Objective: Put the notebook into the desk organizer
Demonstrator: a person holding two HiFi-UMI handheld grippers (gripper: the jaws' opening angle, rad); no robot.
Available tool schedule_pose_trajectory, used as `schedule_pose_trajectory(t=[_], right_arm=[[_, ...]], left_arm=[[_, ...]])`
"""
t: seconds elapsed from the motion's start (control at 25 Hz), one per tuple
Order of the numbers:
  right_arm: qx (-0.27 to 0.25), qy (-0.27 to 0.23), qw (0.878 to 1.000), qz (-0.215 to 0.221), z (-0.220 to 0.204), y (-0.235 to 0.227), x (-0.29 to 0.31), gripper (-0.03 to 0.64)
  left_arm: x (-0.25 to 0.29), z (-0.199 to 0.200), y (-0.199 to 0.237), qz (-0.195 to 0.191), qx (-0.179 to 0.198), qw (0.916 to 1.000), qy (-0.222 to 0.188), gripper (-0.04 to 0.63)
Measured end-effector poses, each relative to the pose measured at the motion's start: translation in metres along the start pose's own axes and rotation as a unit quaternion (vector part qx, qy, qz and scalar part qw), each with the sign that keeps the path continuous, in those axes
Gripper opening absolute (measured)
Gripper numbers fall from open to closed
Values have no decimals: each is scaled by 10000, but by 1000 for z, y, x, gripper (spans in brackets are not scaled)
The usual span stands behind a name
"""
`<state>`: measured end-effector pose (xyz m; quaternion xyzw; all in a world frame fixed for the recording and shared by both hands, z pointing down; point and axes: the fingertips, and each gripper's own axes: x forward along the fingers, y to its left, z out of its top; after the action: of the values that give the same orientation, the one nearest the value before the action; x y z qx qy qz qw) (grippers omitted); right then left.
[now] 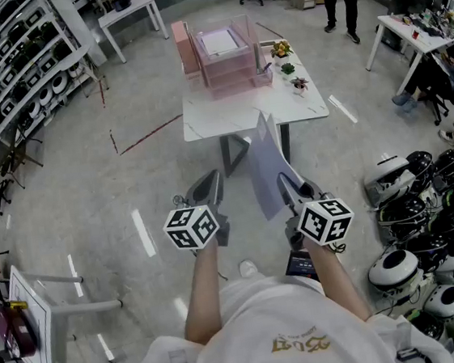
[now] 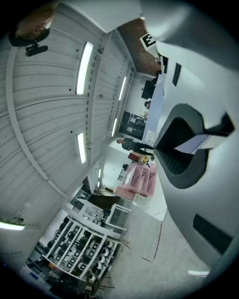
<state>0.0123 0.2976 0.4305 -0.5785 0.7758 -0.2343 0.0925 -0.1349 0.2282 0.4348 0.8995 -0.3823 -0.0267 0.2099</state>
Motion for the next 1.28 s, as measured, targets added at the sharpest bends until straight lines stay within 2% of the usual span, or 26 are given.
schedule_pose_trajectory(t=[0.32, 0.6, 0.8, 1.0, 1.28], right_arm=[[-98, -42, 9999, 30, 11, -9, 8, 41], [61, -154, 9999, 8, 24, -21, 22, 42], [-188, -253, 9995, -29, 33, -24, 43, 41], [66, -538, 9984, 136, 44, -25, 72, 41], [51, -833, 9964, 145, 61, -24, 121, 41]], left_arm=[[17, 5, 1, -12, -8, 10000, -21, 17], [36, 11, 10, -29, -5, 10000, 0, 17], [50, 20, 32, -32, -31, 10000, -15, 17], [60, 29, 60, -100, 12, 9999, 45, 15], [85, 44, 96, -238, 76, 9996, 96, 15]])
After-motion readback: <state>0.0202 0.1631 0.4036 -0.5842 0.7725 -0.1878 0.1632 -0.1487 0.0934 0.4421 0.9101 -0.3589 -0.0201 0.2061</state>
